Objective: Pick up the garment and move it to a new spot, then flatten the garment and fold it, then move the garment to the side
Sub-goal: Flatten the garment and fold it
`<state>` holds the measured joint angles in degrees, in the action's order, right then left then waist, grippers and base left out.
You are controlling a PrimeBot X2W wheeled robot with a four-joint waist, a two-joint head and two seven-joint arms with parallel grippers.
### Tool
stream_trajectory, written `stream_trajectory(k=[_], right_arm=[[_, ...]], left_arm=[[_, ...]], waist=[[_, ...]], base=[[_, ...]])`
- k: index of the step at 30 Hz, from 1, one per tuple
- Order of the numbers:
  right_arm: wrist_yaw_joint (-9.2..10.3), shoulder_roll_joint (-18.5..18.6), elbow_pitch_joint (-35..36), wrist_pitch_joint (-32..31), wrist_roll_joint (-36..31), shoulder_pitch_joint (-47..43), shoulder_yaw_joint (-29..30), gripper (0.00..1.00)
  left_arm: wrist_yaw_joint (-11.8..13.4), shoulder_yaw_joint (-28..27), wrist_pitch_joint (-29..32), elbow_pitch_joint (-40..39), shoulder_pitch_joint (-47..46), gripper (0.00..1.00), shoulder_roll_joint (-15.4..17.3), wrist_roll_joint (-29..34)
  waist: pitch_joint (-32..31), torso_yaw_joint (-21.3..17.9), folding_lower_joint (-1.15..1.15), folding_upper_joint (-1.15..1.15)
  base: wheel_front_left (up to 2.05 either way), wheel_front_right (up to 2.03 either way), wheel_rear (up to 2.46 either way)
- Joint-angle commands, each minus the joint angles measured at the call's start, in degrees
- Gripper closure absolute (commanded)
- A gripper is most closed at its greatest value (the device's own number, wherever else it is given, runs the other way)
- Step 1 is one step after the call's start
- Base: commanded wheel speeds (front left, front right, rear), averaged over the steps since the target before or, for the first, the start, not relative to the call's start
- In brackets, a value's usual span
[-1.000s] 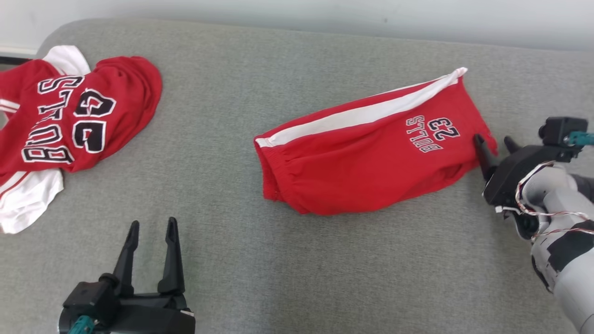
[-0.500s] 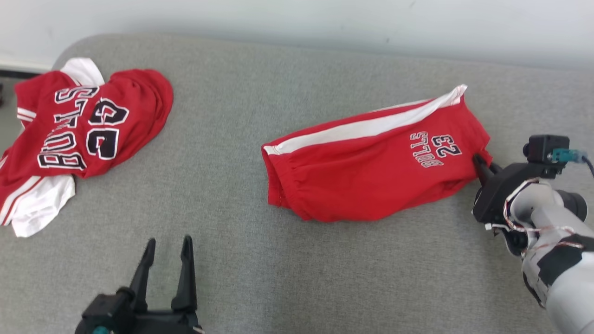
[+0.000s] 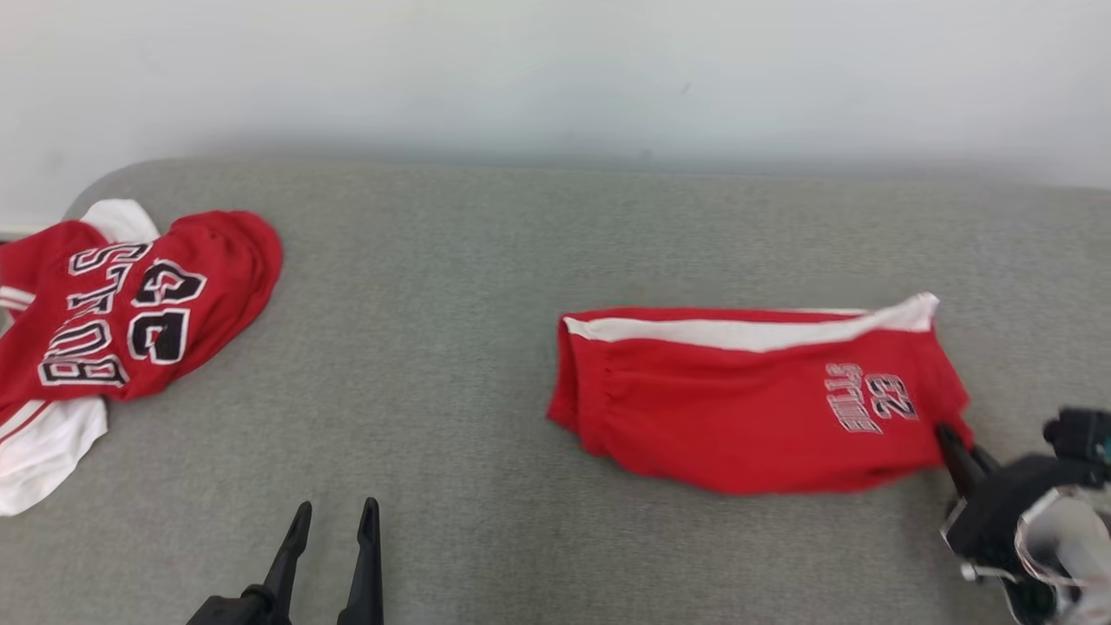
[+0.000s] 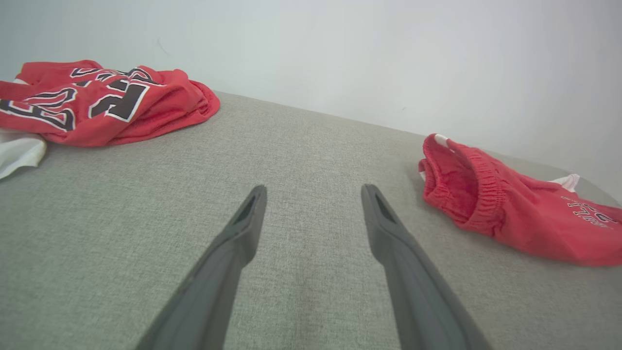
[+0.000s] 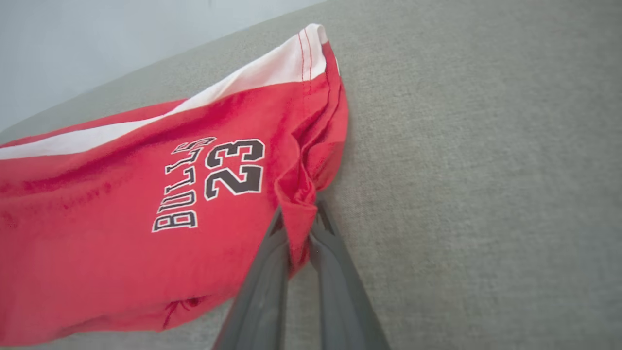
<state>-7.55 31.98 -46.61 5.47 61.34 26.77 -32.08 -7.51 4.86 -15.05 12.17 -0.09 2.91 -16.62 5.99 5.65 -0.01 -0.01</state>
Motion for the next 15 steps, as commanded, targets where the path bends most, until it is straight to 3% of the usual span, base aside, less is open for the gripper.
stream_trajectory(k=[1,2,3,4,5,15], right_arm=[[0.13,0.7,0.7,-0.4,0.5,-1.4,0.1,1.0],[0.13,0.9,1.0,-0.4,0.6,-2.0,0.3,0.94],[0.13,1.1,1.2,-0.1,0.4,-2.2,0.4,0.63],[0.13,1.1,1.2,-0.1,0.4,-2.2,0.4,0.63],[0.13,1.4,1.2,0.0,0.4,-2.3,0.8,0.0],[0.13,2.0,-2.6,-1.1,-6.2,4.5,1.2,0.0]], left_arm=[[0.1,-0.1,-0.2,-0.2,0.5,0.0,0.0,0.5],[0.1,0.0,-0.2,-0.1,0.5,0.0,0.0,0.5],[0.1,0.0,-0.2,0.0,0.4,0.0,0.0,0.5],[0.1,0.0,-0.2,0.0,0.4,0.0,0.0,0.5],[0.1,0.0,-0.2,0.0,0.3,0.0,0.0,0.5],[0.1,-0.2,-0.2,-0.2,-1.2,0.0,0.0,1.1]], waist=[[-0.3,-1.4,0.01,0.01],[-0.2,-1.7,0.01,0.01],[-0.1,-2.0,0.01,0.01],[-0.1,-2.0,0.01,0.01],[0.1,-2.2,0.01,0.01],[0.7,-1.8,0.01,0.01]], base=[[0.0,0.0,0.0],[0.0,0.0,0.0],[0.0,0.0,0.0],[0.0,0.0,0.0],[0.0,0.0,0.0],[0.0,0.0,0.0]])
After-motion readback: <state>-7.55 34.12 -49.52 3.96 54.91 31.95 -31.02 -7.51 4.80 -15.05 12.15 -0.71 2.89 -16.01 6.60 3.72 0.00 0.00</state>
